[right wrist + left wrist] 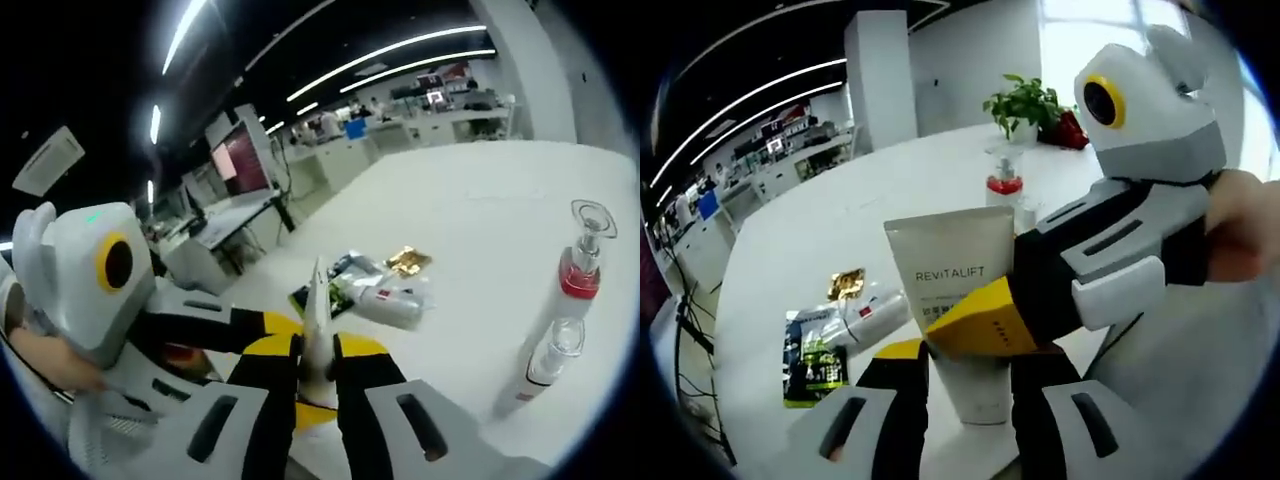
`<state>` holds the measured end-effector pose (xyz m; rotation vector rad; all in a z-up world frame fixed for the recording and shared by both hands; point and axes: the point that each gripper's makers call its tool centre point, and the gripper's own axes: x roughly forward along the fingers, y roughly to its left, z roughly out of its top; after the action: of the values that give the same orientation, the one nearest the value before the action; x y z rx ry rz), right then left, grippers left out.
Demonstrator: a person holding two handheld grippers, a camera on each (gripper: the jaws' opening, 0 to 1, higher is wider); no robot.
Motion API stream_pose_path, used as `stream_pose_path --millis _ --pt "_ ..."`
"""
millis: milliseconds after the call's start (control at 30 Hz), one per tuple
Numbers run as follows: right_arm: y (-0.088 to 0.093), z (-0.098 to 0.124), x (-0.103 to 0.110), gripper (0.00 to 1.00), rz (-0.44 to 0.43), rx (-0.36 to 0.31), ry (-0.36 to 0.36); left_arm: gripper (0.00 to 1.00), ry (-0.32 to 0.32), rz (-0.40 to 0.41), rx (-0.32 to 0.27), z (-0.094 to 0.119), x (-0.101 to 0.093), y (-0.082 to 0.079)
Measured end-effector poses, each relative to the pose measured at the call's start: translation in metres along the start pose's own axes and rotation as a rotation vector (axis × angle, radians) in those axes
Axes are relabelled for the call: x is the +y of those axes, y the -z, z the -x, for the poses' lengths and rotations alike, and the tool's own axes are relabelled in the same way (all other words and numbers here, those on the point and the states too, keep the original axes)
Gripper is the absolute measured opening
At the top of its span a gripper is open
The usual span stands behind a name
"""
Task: Arrange the skincare products in the storage area until every visible bottle or jar stands upright without overlapping.
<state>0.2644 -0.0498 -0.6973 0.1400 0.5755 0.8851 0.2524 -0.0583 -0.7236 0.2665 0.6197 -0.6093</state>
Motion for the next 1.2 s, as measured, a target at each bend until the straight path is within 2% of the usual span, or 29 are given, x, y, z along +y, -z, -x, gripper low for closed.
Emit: stream_pose_path --millis 100,200,333,433,600,700,733,767,800,833,867,900,933,1000,1067,1100,1200 --pt "0.004 0.0 0.0 0.12 0.089 0.022 0.013 0.3 0.003 -0.005 -0.001 -0.001 -0.002 0.001" --pt "0.006 0.0 0.002 0.11 0.142 0.032 0.008 0.32 0.015 -0.02 -0.025 -0.002 -0.004 0.002" --pt "0.006 0.002 -0.001 0.11 0.144 0.021 -0.014 0.33 0.038 -0.023 -0.044 0.0 -0.004 0.002" --pt "0.005 0.003 0.001 0.1 0.192 0.023 -0.036 0.32 0.065 -0.025 -0.055 0.002 -0.003 0.002" --pt "0.002 0.005 0.004 0.1 0.378 0.049 -0.08 0.36 0.095 -0.045 -0.025 0.013 0.001 0.012" --pt "0.006 0.009 0.012 0.11 0.466 0.046 -0.152 0.38 0.113 -0.089 -0.016 0.028 0.01 0.015" --pt "0.007 0.011 0.013 0.11 0.479 0.038 -0.164 0.38 0.117 -0.111 -0.017 0.033 0.011 0.013" --pt "0.014 0.011 0.02 0.11 0.49 0.045 -0.244 0.37 0.132 -0.156 -0.019 0.04 0.013 0.008" --pt "0.015 0.013 0.021 0.11 0.5 0.047 -0.262 0.37 0.14 -0.182 -0.023 0.044 0.015 0.005" --pt "0.015 0.014 0.019 0.11 0.529 0.039 -0.25 0.36 0.158 -0.223 -0.026 0.05 0.016 -0.001" --pt "0.019 0.017 0.023 0.11 0.551 0.051 -0.293 0.35 0.174 -0.247 -0.028 0.054 0.016 -0.007" --pt "0.02 0.018 0.023 0.11 0.561 0.054 -0.297 0.34 0.204 -0.281 -0.049 0.059 0.015 -0.016" --pt "0.019 0.019 0.021 0.11 0.561 0.051 -0.289 0.32 0.235 -0.303 -0.06 0.062 0.013 -0.022" --pt "0.021 0.022 0.022 0.12 0.574 0.054 -0.329 0.29 0.282 -0.341 -0.07 0.068 0.003 -0.035" --pt "0.021 0.023 0.019 0.12 0.568 0.045 -0.328 0.27 0.332 -0.41 -0.089 0.072 -0.008 -0.051" --pt "0.022 0.025 0.021 0.12 0.568 0.041 -0.351 0.27 0.369 -0.447 -0.078 0.072 -0.015 -0.055" --pt "0.023 0.028 0.02 0.12 0.558 0.025 -0.372 0.26 0.421 -0.529 -0.066 0.066 -0.026 -0.064"
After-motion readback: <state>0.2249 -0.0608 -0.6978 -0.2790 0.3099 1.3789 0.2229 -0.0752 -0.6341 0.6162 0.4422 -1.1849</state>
